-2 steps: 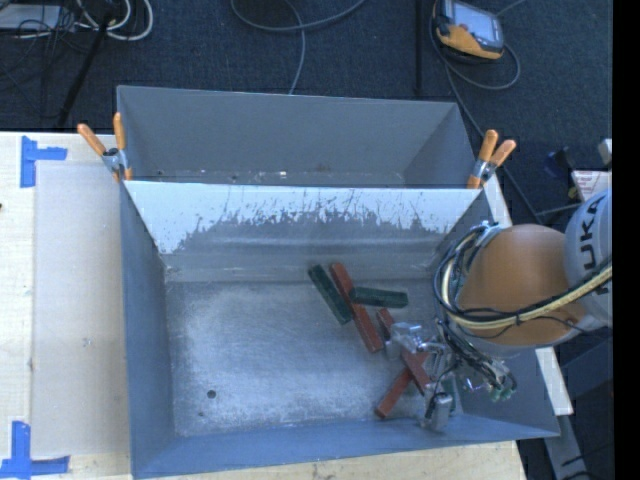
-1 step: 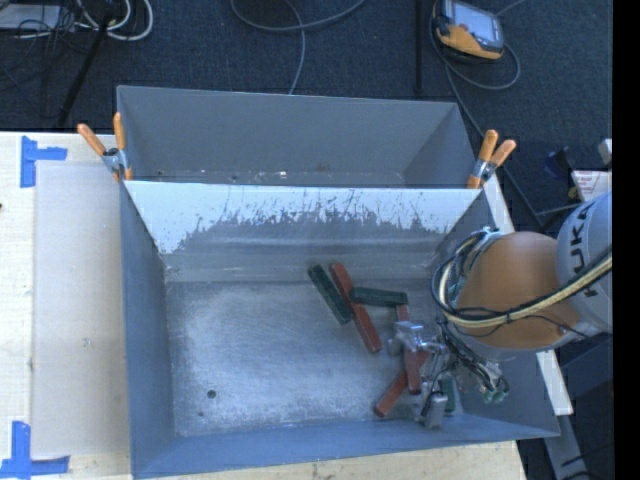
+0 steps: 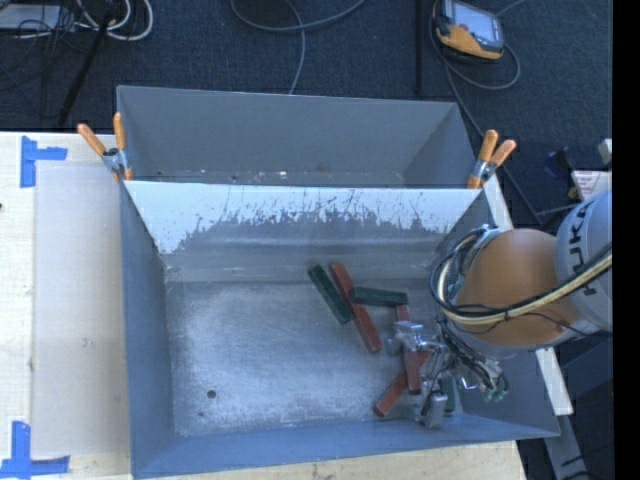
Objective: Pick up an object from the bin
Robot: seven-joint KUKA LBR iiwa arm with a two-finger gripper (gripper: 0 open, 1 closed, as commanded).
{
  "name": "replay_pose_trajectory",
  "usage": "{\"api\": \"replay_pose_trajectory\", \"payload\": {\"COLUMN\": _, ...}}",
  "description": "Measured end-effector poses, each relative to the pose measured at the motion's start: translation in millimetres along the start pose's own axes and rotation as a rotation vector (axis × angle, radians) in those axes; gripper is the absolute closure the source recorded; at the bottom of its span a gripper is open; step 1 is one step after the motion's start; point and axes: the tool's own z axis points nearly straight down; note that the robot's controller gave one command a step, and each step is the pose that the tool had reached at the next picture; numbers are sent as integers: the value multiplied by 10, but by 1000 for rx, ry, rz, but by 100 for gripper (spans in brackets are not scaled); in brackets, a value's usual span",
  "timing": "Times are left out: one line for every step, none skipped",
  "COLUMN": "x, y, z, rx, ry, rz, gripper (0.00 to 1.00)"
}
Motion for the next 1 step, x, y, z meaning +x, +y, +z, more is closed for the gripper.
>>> {"api": "replay_pose_trajectory", "payload": {"x": 18, "y": 2, "z": 8, "rx": -2, "ry": 7, "rz": 2, "gripper": 100}}
